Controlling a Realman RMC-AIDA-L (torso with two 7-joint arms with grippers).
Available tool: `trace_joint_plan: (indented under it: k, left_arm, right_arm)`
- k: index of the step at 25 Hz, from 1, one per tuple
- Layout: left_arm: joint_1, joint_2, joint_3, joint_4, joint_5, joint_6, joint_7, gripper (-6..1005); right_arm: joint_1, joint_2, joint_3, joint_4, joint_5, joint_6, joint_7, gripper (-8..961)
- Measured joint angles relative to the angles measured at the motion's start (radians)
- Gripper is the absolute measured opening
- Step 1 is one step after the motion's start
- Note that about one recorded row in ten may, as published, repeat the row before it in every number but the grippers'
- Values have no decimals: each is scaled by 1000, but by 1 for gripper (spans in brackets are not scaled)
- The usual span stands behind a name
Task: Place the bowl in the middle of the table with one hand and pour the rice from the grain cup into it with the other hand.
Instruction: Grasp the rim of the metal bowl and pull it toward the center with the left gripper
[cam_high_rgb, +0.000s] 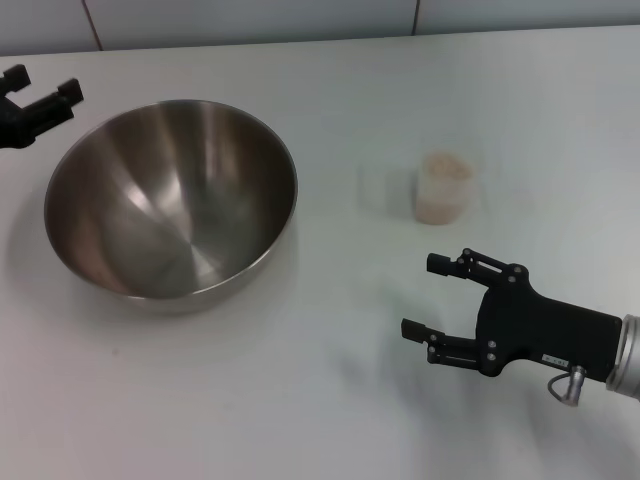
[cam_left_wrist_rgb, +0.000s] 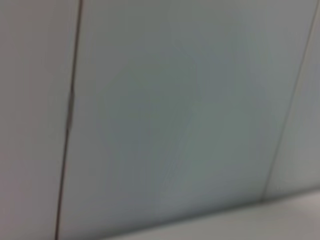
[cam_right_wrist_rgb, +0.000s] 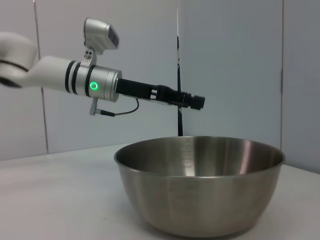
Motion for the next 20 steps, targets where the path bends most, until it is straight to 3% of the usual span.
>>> trace_joint_plan:
  k: [2,8,20]
  left_arm:
    - [7,1,50,95,111,-6,-127,772]
    - [-16,-3,55,183,313,39,-272,769]
    - [-109,-4,104,234,624,54,-480,763]
  right_arm:
    - [1,0,0,0,0,1,0,819]
    - [4,0,0,0,0,3,0,819]
    - [6,0,0,0,0,6,0,818]
